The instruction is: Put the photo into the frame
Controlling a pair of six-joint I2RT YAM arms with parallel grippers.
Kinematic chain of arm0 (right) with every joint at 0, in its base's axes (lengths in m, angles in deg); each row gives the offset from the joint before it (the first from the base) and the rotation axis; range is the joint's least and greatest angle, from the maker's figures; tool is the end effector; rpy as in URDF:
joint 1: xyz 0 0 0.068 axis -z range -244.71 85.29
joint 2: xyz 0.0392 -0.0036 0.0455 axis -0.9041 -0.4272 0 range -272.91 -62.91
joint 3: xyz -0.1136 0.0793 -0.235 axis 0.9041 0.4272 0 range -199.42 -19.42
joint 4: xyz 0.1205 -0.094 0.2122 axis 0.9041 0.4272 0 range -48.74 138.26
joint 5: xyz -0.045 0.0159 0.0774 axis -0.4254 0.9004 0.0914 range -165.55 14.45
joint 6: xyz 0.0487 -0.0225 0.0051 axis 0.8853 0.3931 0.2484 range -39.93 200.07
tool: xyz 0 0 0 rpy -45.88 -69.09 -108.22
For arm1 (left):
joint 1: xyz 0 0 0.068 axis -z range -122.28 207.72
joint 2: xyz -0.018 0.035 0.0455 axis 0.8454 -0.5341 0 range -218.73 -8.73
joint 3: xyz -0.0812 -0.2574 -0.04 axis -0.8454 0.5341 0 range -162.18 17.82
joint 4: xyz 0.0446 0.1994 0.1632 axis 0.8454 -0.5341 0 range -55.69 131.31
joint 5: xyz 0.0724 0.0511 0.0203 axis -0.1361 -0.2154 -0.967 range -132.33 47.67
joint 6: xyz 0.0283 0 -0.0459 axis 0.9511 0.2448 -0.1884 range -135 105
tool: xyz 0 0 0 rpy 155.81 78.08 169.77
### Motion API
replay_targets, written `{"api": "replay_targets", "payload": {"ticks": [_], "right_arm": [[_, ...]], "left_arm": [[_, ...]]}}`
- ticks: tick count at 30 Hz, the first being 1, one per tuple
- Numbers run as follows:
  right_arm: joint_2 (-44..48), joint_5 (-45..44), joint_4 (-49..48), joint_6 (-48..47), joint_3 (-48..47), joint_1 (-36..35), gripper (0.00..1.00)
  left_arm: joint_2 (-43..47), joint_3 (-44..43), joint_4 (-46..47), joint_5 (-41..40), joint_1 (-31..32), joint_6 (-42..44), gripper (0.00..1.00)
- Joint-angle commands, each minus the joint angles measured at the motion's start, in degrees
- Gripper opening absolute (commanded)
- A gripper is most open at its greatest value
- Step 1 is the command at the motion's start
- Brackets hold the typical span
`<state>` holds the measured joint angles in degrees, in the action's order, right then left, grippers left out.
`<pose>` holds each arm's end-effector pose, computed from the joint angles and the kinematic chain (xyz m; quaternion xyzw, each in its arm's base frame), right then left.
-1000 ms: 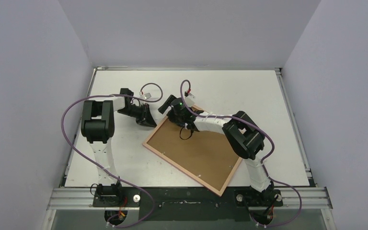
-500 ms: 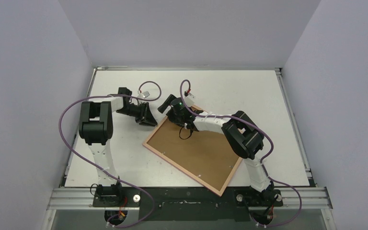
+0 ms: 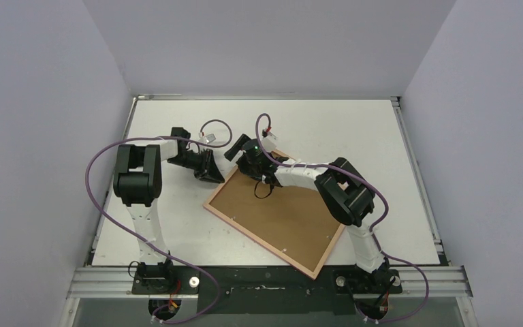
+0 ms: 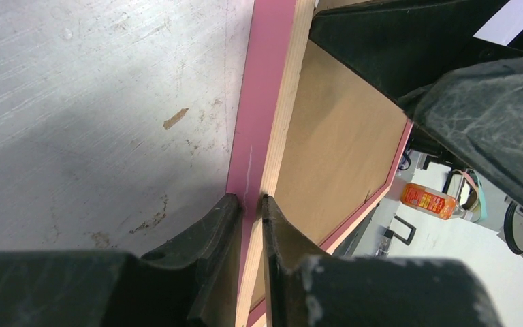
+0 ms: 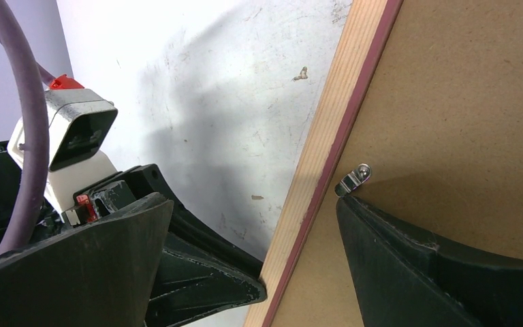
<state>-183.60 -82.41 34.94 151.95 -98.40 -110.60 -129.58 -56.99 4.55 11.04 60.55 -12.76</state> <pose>0.3279 0.3322 0.1590 0.2261 0.8581 0.3645 0.2821 0.3787 -0.0473 0.1109 0.0677 0.8896 -0.4485 0.0538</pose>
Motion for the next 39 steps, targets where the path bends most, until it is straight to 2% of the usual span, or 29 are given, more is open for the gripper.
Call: {"api": "replay_targets", "payload": {"ticks": [1,17,23,28,31,34,36,39], "right_arm": [[-1.8,-3.3,0.2,-0.9,-0.8,0.1,0.98],[-3.5,-2.7,-4.9,-2.0,-0.6,0.8,0.98],[2.7,-0.3,-6.7,-1.5,4.7,1.5,0.99],[9.4,5.8,-5.2,-2.6,8.0,3.7,1.0],[15.4,8.3,-0.4,-6.9,9.0,5.4,0.92],[21.3,8.5,8.5,-11.8,9.8,7.3,0.9],[26.3,5.3,15.5,-14.0,12.3,8.2,0.9],[34.4,-4.3,28.9,-16.9,15.4,9.2,0.9]], "left_arm": [[1.5,1.4,2.0,-3.7,0.7,2.0,0.13],[1.5,2.5,1.9,-4.0,1.7,2.6,0.1],[1.6,1.9,1.6,-4.1,1.5,2.5,0.1],[2.5,0.6,0.5,-3.4,0.4,2.2,0.1],[3.4,-0.5,-1.0,-2.7,-1.1,2.1,0.15],[4.5,-1.2,-1.9,-2.7,-2.5,2.4,0.22],[4.8,-2.1,-3.1,-2.7,-4.3,2.7,0.31],[5.2,-4.3,-6.4,-2.4,-6.3,4.6,0.42]]}}
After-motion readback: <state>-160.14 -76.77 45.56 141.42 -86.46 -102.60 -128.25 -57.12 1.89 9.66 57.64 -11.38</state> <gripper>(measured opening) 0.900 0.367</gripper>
